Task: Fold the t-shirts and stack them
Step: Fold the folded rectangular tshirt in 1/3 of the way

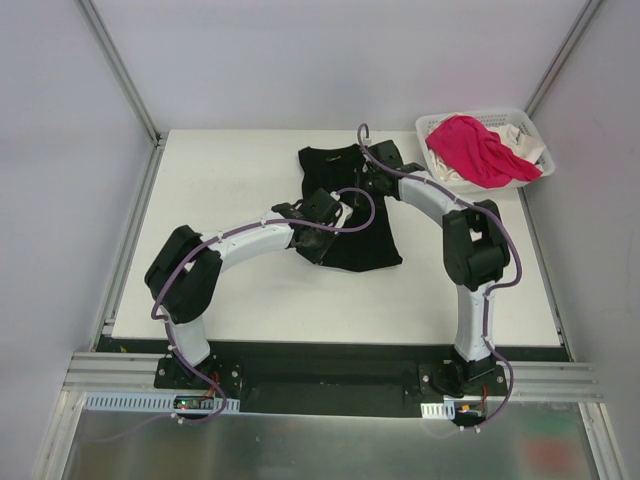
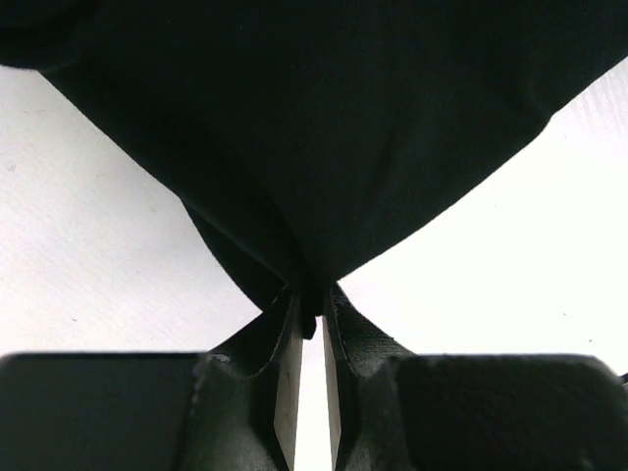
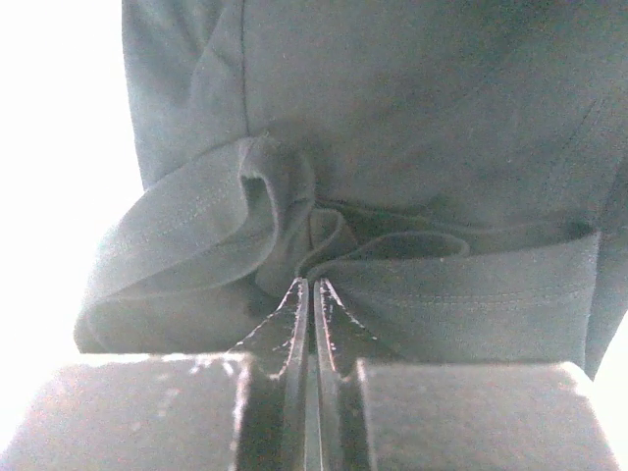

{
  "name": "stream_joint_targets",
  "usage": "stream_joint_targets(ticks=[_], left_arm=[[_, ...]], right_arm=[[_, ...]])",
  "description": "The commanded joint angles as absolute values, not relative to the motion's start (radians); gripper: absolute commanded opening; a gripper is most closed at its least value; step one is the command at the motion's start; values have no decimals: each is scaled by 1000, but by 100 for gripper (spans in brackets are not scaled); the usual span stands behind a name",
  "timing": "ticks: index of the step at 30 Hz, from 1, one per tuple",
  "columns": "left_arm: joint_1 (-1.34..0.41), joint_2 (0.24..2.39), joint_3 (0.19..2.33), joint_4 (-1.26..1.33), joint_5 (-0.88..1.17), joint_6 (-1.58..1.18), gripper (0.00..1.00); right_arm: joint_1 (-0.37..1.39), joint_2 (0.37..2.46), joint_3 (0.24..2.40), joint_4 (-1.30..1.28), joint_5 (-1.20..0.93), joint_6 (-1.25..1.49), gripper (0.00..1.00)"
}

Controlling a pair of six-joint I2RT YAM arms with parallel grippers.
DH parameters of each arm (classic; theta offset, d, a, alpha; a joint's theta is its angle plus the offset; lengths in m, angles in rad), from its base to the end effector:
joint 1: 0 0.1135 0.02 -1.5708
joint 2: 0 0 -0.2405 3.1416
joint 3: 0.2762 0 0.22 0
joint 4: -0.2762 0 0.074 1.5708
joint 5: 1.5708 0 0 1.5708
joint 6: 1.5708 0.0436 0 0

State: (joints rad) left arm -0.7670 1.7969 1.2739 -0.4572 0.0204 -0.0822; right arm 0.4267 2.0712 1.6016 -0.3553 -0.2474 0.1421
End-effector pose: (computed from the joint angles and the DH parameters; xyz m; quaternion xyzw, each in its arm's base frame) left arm 0.2533 -0.2454 0.1965 0.3240 0.9001 -0.1288 0.2611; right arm 0.3872 0.1878 0.1968 -0.1756 0.9084 0.2117 0.3148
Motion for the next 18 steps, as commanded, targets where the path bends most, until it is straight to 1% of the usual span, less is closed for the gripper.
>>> stream_joint_targets(ticks=[1,10,18], left_arm=[[-779,1756,1267,-476,6,-78,11],[-788,1726,1239,-476,14,-91,11],[-788,1697,1209,-476,6,-83,11]], right_arm=[[428,2085,1670,-351,-232,140,1],[408,2164,1781,-390,-218,130,1],[373,2161,1761,-391,-193,127,2]])
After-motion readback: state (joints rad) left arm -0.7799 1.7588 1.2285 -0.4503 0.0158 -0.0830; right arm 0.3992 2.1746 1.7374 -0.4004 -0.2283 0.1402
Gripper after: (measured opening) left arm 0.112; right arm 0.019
